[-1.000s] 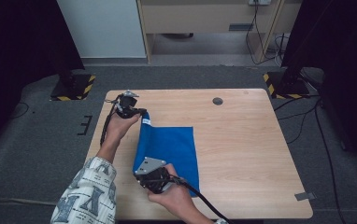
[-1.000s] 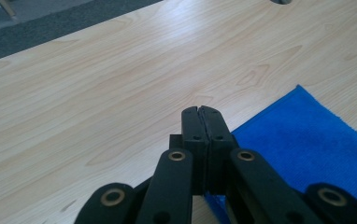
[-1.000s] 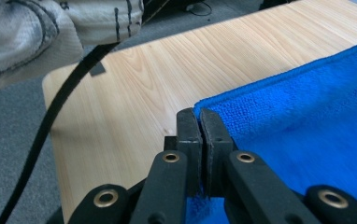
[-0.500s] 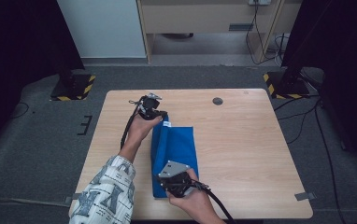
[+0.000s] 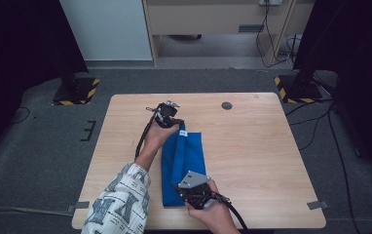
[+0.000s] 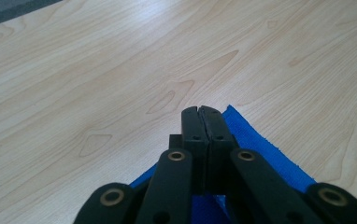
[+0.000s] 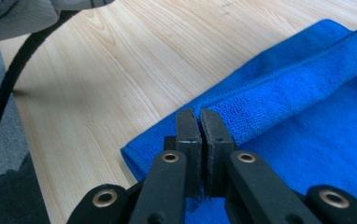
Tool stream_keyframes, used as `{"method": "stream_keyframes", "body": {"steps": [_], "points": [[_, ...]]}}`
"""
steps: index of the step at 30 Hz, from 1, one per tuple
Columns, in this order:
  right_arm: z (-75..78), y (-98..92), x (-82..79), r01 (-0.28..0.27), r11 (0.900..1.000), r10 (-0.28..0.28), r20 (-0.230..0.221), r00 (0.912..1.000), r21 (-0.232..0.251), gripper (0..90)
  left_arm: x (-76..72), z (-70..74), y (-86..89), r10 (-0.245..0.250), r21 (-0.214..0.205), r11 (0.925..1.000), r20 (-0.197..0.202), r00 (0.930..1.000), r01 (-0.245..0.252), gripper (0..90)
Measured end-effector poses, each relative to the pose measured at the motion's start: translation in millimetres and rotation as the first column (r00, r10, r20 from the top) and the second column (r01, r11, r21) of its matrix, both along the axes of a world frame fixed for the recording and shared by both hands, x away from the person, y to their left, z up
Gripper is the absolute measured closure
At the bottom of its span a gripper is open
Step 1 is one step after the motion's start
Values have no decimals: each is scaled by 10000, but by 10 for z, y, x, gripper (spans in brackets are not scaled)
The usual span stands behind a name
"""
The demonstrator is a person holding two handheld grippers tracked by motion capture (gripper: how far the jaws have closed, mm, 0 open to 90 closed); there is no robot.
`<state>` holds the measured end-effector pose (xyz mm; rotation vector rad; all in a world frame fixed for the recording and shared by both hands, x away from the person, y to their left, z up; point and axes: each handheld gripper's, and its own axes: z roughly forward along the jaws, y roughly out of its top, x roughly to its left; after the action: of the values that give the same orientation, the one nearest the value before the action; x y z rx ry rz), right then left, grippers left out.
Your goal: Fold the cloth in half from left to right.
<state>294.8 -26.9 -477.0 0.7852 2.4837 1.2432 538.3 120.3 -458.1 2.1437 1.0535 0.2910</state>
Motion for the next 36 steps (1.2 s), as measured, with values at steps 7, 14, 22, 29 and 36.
{"method": "stream_keyframes", "body": {"steps": [7, 14, 22, 29, 36], "points": [[-91, -80, -13, 184, 9998, -185, -135, 9997, -43, 875, 38, -83, -109, 27, 24, 10000, -64, 10000, -27, 894], [-146, -168, -22, 306, 9995, -307, -221, 9993, -52, 877, 72, -155, -202, 4, 79, 10000, -241, 9997, -2, 896], [-187, -223, -15, 610, 9981, -613, -462, 9970, -74, 785, 91, -208, -250, -30, -75, 10000, -514, 9987, 26, 887], [-224, -331, 36, 1161, 9929, -1178, -784, 9899, -266, 497, 46, -224, -322, -137, -783, 9969, -1051, 9944, 54, 755], [-214, -479, 78, 1489, 9878, -1523, -851, 9847, -453, 414, 7, -146, -247, 14, -754, 9971, -642, 9979, -62, 742]]}}
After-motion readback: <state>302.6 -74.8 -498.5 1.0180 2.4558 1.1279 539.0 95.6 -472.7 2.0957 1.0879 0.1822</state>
